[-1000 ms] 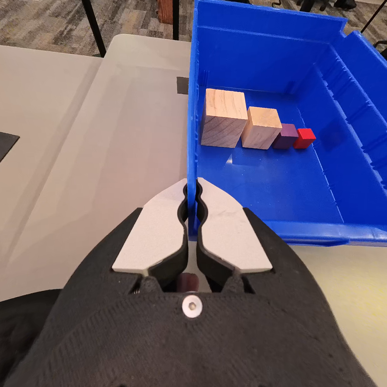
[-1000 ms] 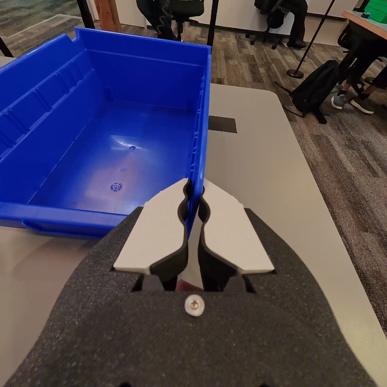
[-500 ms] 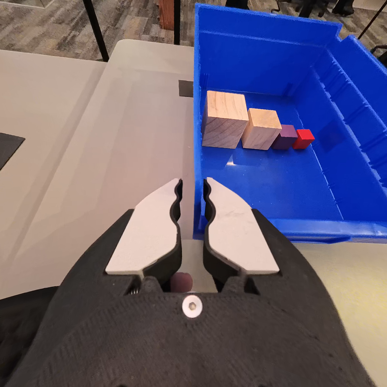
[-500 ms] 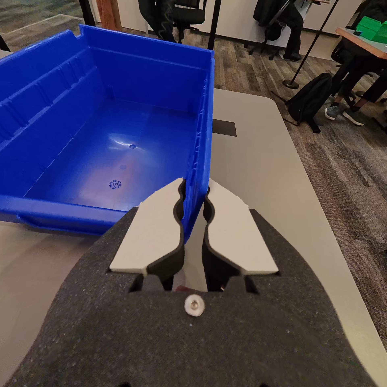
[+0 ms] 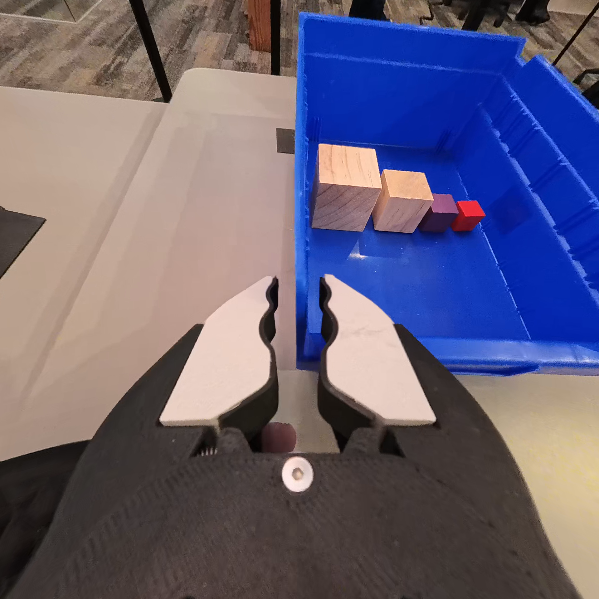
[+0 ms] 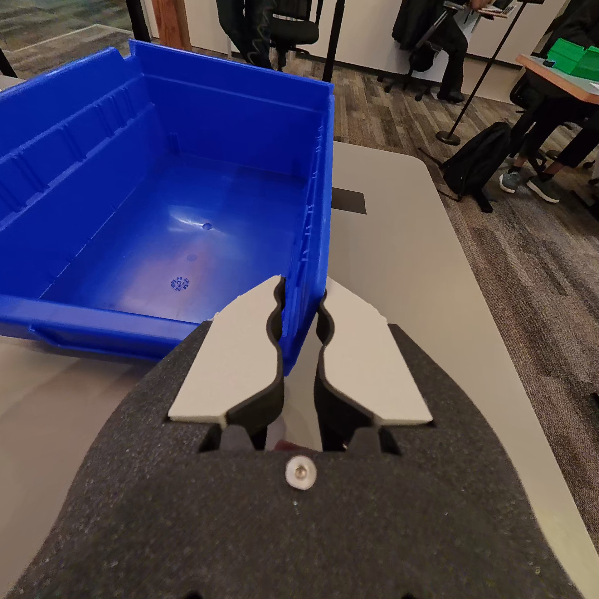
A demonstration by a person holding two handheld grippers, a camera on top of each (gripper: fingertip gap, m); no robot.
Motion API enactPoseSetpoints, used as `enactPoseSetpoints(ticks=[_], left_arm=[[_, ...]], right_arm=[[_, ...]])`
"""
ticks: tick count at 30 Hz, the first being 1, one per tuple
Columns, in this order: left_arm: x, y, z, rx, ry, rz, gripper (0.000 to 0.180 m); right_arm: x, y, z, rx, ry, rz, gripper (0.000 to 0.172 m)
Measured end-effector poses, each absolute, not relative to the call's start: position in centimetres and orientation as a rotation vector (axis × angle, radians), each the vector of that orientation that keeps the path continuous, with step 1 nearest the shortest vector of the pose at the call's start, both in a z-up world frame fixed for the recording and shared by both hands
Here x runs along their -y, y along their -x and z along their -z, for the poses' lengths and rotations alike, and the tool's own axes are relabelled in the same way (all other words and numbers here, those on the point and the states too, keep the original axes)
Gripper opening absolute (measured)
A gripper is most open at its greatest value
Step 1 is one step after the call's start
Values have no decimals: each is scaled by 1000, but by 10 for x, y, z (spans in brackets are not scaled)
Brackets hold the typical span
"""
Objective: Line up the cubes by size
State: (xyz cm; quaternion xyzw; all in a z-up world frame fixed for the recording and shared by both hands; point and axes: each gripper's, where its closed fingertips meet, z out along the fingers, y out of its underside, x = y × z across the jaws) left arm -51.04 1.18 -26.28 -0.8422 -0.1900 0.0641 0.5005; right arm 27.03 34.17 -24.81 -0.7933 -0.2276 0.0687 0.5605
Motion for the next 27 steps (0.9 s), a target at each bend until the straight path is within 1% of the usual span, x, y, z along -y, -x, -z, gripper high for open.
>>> enactPoseSetpoints(ticks=[11, 17, 20, 23, 27], left_arm=[[-1, 512, 236, 389, 2007, -272, 43], [4, 508, 206, 301, 1960, -350, 45], [-3, 496, 189, 159, 1963, -388, 49], [-17, 475, 175, -69, 1988, -437, 50], [-42, 445, 177, -352, 2065, -478, 52]], right_arm=[[-332, -273, 239, 531, 1831, -137, 27], [-316, -282, 221, 508, 1753, -56, 31], [-303, -287, 200, 488, 1662, 6, 30], [-282, -275, 185, 502, 1595, -18, 28], [-250, -235, 191, 606, 1570, -108, 27]])
